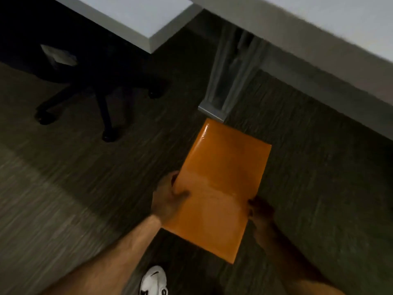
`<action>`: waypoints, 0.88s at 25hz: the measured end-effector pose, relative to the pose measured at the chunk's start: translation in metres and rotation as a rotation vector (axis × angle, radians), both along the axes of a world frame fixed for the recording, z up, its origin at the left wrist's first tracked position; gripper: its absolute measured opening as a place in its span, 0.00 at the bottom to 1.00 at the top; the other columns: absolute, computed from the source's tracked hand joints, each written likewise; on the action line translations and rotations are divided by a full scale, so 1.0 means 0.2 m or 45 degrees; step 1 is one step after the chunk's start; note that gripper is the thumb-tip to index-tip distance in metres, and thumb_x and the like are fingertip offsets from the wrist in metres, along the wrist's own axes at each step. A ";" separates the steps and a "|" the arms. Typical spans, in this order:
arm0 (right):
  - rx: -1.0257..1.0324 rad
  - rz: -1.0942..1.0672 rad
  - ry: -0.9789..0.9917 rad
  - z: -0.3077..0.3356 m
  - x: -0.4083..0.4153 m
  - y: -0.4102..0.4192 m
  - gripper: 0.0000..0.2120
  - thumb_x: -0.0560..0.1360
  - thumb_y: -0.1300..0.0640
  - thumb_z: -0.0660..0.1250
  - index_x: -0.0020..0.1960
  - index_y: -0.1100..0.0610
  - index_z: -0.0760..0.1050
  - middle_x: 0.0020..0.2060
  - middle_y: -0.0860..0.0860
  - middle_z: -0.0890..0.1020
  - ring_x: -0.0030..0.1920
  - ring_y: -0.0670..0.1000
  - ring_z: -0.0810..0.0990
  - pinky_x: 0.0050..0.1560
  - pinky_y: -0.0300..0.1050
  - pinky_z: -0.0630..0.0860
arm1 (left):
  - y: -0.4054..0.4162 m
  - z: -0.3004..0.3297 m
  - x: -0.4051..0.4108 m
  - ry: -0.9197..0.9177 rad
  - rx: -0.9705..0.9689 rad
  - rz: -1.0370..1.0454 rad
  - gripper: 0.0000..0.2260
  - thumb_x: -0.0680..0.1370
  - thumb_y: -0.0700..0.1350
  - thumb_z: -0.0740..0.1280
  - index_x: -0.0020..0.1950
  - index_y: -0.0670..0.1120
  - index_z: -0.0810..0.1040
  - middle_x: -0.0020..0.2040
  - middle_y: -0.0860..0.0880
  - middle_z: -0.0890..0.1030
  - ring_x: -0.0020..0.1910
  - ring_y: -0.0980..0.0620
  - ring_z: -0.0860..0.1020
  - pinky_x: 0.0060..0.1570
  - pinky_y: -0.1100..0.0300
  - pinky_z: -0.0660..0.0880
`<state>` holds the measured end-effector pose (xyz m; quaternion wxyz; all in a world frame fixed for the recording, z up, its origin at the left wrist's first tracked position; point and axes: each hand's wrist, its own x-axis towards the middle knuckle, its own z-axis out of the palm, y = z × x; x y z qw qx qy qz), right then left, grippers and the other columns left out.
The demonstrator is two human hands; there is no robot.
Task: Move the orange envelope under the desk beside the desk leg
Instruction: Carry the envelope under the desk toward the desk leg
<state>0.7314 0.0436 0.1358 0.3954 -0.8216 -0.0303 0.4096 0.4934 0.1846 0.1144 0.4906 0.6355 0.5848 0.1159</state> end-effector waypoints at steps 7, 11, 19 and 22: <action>-0.063 -0.043 -0.035 -0.56 0.30 0.15 0.09 0.79 0.66 0.60 0.43 0.58 0.76 0.36 0.57 0.76 0.32 0.53 0.72 0.31 0.42 0.71 | 0.20 -0.54 0.32 -0.152 0.068 -0.032 0.32 0.70 0.49 0.78 0.71 0.55 0.69 0.62 0.55 0.76 0.57 0.56 0.76 0.54 0.60 0.72; -0.047 -0.093 -0.089 -0.85 0.45 0.22 0.10 0.79 0.68 0.61 0.42 0.57 0.75 0.37 0.55 0.77 0.41 0.56 0.76 0.35 0.42 0.74 | 0.32 -0.77 0.57 -0.092 0.055 -0.115 0.34 0.74 0.51 0.75 0.77 0.55 0.63 0.71 0.50 0.72 0.65 0.51 0.73 0.58 0.56 0.68; 0.184 -0.189 -0.274 -1.41 0.56 0.29 0.17 0.80 0.42 0.60 0.63 0.51 0.74 0.50 0.52 0.80 0.52 0.58 0.80 0.48 0.55 0.77 | 0.41 -1.16 0.83 0.003 0.166 -0.257 0.31 0.74 0.56 0.70 0.75 0.59 0.62 0.70 0.49 0.70 0.67 0.46 0.72 0.63 0.43 0.72; 0.218 -0.141 -0.475 -1.44 0.45 0.32 0.24 0.83 0.44 0.51 0.78 0.45 0.57 0.70 0.53 0.73 0.65 0.56 0.75 0.65 0.62 0.72 | 0.44 -1.24 0.83 0.007 0.286 -0.347 0.31 0.76 0.59 0.67 0.76 0.61 0.57 0.74 0.50 0.66 0.69 0.48 0.69 0.63 0.40 0.72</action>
